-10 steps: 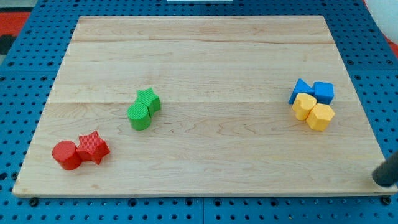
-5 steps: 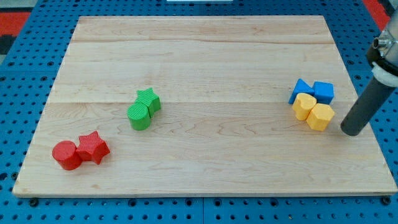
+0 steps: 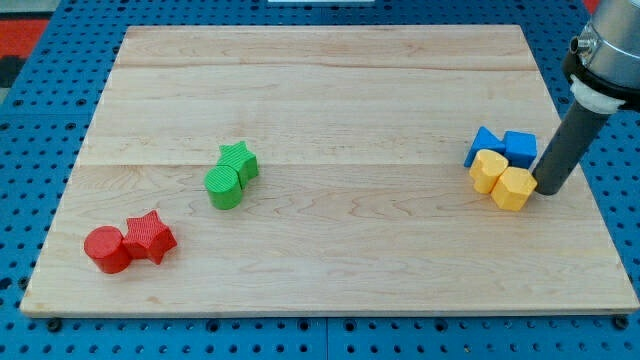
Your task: Separate blue blocks from yellow blocks
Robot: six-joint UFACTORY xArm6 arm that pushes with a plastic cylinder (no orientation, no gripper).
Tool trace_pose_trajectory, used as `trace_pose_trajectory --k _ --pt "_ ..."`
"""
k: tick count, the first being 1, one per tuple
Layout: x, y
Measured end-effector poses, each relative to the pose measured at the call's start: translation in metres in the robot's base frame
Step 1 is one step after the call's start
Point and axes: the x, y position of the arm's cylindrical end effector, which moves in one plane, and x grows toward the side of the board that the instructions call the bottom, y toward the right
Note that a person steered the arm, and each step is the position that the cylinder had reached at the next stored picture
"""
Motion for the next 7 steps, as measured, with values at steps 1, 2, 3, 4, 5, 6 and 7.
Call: trace_pose_trajectory --k 1,2,3,4,5,6,7 --pt "0.016 0.007" --pt "0.018 0.007" --pt "0.018 -0.003" --pt "0.016 -0.008" --pt "0.013 -0.008" --pt "-0.005 -0.008" --pt "-0.023 -0.014"
